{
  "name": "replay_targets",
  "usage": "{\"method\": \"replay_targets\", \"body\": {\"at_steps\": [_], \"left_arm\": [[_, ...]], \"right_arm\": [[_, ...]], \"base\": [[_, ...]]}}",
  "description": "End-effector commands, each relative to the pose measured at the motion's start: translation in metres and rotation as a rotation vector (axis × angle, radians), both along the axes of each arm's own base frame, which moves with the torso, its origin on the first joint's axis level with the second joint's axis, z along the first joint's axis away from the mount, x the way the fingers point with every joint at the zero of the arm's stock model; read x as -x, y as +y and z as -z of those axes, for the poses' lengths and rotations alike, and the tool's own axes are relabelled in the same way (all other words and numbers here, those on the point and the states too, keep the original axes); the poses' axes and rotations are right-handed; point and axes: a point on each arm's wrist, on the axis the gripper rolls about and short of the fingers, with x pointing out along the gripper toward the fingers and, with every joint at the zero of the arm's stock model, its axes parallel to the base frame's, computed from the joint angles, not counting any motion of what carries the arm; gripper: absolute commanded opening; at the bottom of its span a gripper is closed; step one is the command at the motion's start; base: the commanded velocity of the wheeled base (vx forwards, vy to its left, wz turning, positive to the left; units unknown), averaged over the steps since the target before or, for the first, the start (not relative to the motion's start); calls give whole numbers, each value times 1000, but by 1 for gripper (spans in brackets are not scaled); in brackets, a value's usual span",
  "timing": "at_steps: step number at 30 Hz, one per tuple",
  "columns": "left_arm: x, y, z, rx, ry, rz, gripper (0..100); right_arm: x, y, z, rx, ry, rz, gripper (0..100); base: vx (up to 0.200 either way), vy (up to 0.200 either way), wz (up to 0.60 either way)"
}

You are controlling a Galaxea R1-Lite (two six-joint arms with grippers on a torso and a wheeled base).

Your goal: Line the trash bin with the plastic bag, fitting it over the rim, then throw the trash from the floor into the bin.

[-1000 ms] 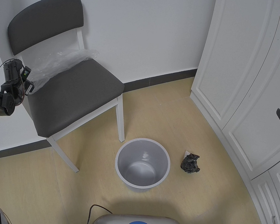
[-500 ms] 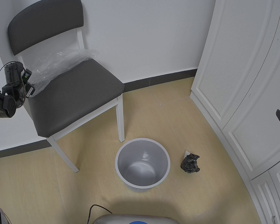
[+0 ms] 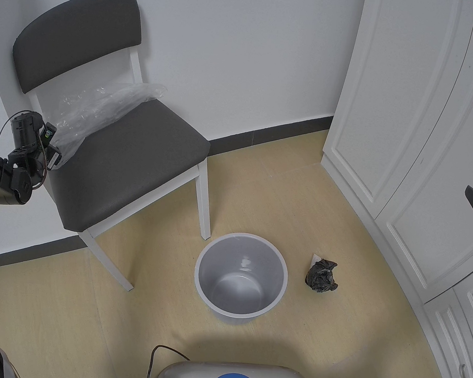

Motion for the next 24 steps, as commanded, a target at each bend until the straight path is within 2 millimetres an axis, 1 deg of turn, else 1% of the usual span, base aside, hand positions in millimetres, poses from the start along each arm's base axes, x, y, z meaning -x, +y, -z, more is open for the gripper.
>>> {"method": "replay_targets", "body": {"at_steps": [1, 3, 4, 13, 17, 18, 19, 20, 21, 23, 24], "left_arm": [[-4, 1, 8, 0, 7, -1, 100], [-4, 1, 9, 1, 10, 0, 100], [-4, 0, 8, 0, 6, 2, 0], [-2, -4, 5, -6, -31, 11, 0], [11, -9, -6, -8, -80, 23, 0], [11, -9, -6, -8, -80, 23, 0], [20, -13, -12, -1, -93, 36, 0], [20, -14, -13, 0, -93, 37, 0], [31, -23, -18, 36, -125, 58, 0], [44, -38, -27, 102, -177, 97, 0], [45, -39, -28, 106, -181, 100, 0]], "right_arm": [[-1, 1, 1, 2, 5, 0, 100], [-1, 1, 1, 2, 5, 0, 100], [-1, 1, 1, 2, 5, 0, 100], [-2, 1, 4, 9, 17, -3, 100], [-7, 4, 6, 12, 32, -4, 100], [-7, 4, 6, 12, 32, -4, 100], [-8, 5, 6, 14, 37, -4, 100], [-8, 5, 7, 15, 39, -4, 100], [-10, 6, 6, 14, 42, -2, 100], [-11, 6, 7, 15, 46, -3, 100], [-12, 7, 7, 16, 47, -2, 100]], "base": [[0, 0, 0], [0, 0, 0], [0, 0, 0], [0, 0, 0], [0, 0, 0], [0, 0, 0], [0, 0, 0], [0, 0, 0], [0, 0, 0], [0, 0, 0], [0, 0, 0]]}}
